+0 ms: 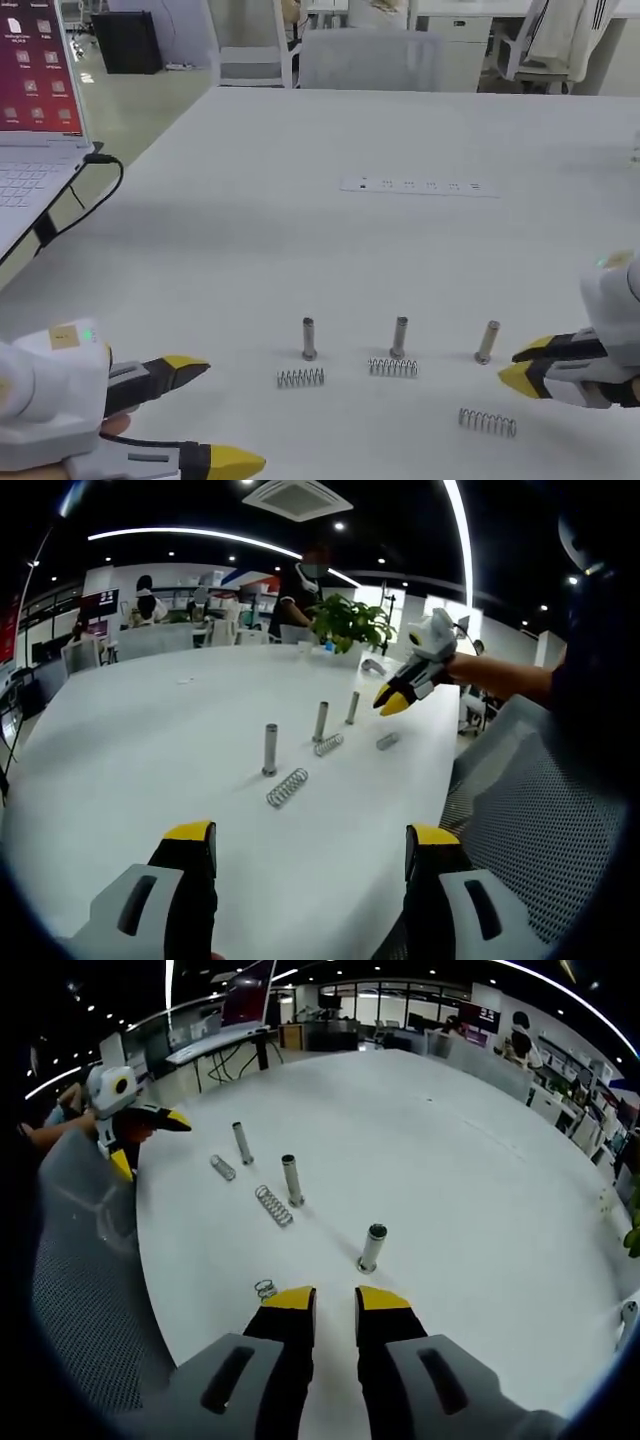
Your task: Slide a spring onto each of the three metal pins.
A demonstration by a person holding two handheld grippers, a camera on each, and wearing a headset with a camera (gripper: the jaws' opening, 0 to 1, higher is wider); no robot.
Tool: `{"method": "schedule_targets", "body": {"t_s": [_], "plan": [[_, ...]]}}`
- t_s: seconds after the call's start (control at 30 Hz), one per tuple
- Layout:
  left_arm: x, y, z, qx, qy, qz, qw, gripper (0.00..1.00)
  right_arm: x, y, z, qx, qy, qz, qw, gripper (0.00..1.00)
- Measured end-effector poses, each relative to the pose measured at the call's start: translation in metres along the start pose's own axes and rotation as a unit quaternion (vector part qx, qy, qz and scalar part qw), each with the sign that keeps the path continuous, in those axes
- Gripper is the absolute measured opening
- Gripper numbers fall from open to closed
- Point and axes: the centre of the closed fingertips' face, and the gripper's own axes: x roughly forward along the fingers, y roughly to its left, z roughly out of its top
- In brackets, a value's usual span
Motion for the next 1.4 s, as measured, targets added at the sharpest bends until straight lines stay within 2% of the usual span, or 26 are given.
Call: {"method": "schedule_targets", "body": {"t_s": [0.13, 0.37, 0.47, 0.7, 0.9, 1.03, 1.4], "plan": [[0.0, 0.0, -0.001, 0.001, 0.001, -0.002, 1.0, 0.73, 0.0, 0.007, -0.007, -0.009, 0.009, 0.014, 0.9998, 0.14], [0.0, -0.001, 0.0, 0.001, 0.001, -0.004, 1.0, 0.73, 0.001, 0.025, -0.02, -0.032, 0.029, 0.057, 0.9974, 0.15], [0.001, -0.001, 0.0, 0.0, 0.0, -0.004, 1.0, 0.73, 0.003, 0.029, -0.026, -0.041, 0.039, 0.065, 0.9963, 0.15], [0.001, -0.002, 0.0, 0.001, 0.001, -0.006, 1.0, 0.72, 0.006, 0.033, -0.03, -0.053, 0.047, 0.076, 0.9945, 0.15], [0.001, -0.003, 0.0, 0.0, 0.0, -0.006, 1.0, 0.72, 0.011, 0.033, -0.038, -0.078, 0.065, 0.079, 0.9917, 0.13], [0.001, -0.002, 0.0, -0.001, 0.0, -0.006, 1.0, 0.71, 0.012, 0.033, -0.038, -0.079, 0.064, 0.083, 0.9913, 0.13], [0.001, -0.003, -0.001, -0.002, 0.001, -0.007, 1.0, 0.7, 0.015, 0.034, -0.041, -0.116, 0.08, 0.088, 0.9861, 0.11]]}}
